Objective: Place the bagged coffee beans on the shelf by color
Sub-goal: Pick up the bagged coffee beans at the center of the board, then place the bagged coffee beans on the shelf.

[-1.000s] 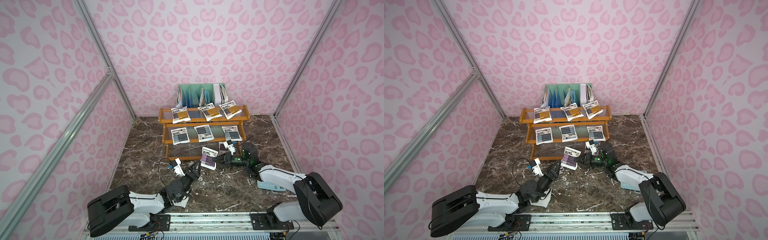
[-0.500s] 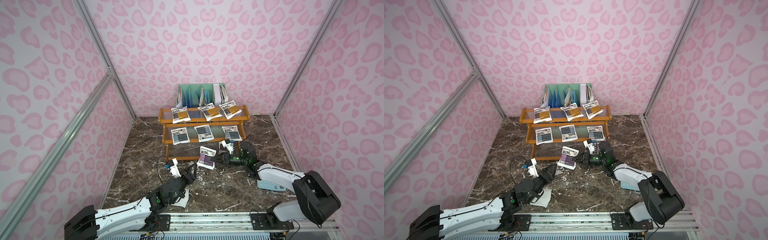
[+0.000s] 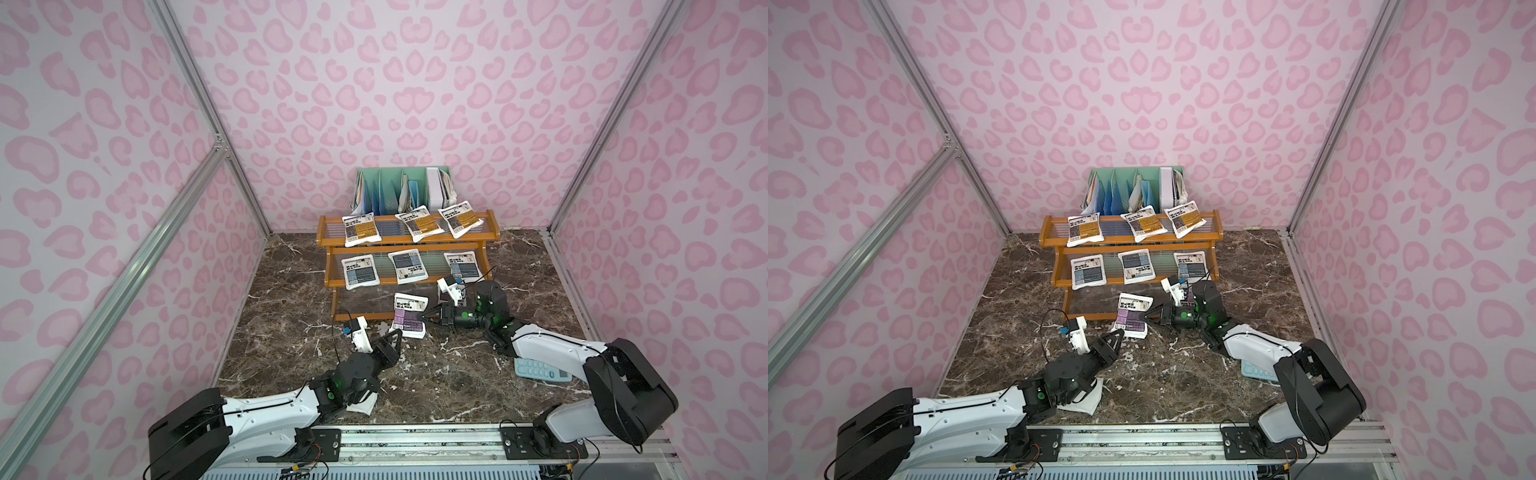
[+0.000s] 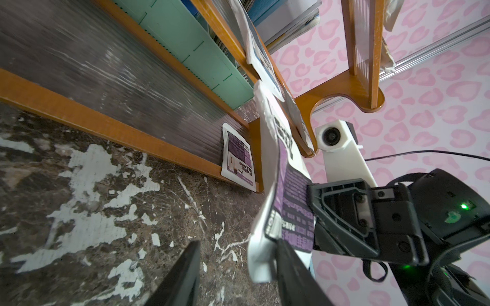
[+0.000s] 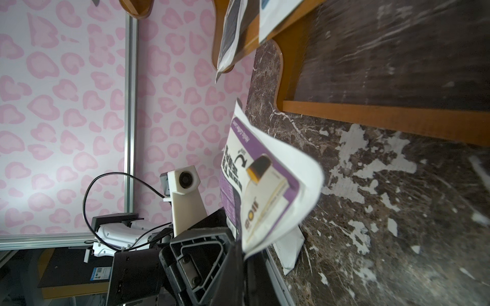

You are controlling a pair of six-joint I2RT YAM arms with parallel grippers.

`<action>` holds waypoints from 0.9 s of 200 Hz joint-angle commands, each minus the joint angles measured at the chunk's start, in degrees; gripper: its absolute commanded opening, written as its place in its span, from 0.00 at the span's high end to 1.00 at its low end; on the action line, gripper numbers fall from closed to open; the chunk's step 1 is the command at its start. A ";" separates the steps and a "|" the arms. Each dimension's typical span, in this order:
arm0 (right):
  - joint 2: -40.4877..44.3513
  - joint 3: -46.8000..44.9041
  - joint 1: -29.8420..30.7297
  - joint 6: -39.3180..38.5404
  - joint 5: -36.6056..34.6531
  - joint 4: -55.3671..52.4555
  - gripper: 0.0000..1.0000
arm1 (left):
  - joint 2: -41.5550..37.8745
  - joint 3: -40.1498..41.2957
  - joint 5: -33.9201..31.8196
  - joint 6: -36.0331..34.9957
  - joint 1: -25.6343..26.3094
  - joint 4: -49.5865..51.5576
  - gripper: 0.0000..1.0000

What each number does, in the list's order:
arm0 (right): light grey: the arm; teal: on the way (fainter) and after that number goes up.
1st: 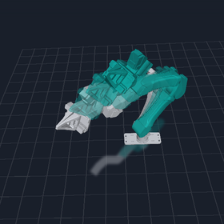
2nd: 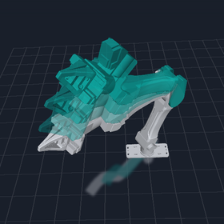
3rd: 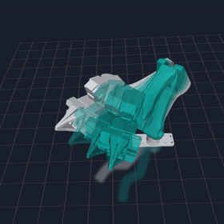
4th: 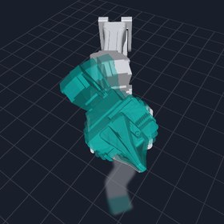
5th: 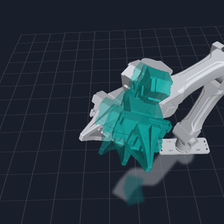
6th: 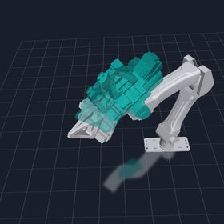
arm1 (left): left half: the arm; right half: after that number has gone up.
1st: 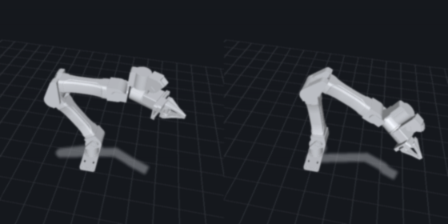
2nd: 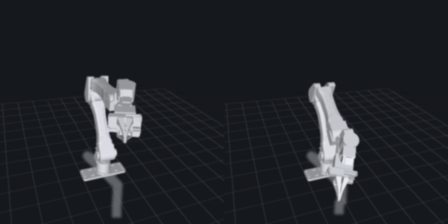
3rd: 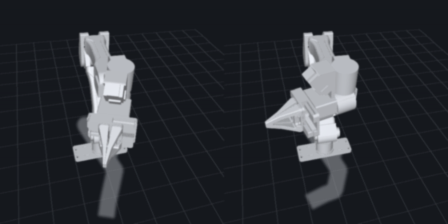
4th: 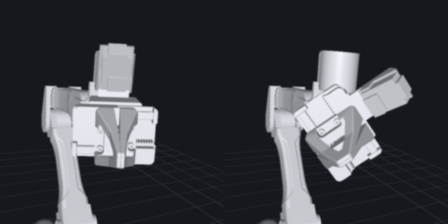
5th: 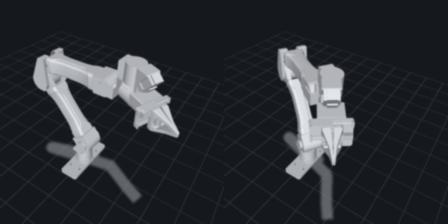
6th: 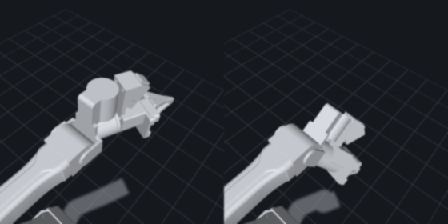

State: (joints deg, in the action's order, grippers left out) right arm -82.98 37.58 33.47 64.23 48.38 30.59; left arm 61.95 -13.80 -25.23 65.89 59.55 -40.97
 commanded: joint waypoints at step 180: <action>14.10 4.08 -7.06 -23.61 -8.01 -33.50 0.58 | 13.07 -0.49 6.06 -1.37 -8.98 -18.35 1.00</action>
State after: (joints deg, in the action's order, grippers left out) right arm -71.20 42.94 28.25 44.47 41.30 2.68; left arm 69.78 -13.30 -23.03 64.55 51.94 -49.17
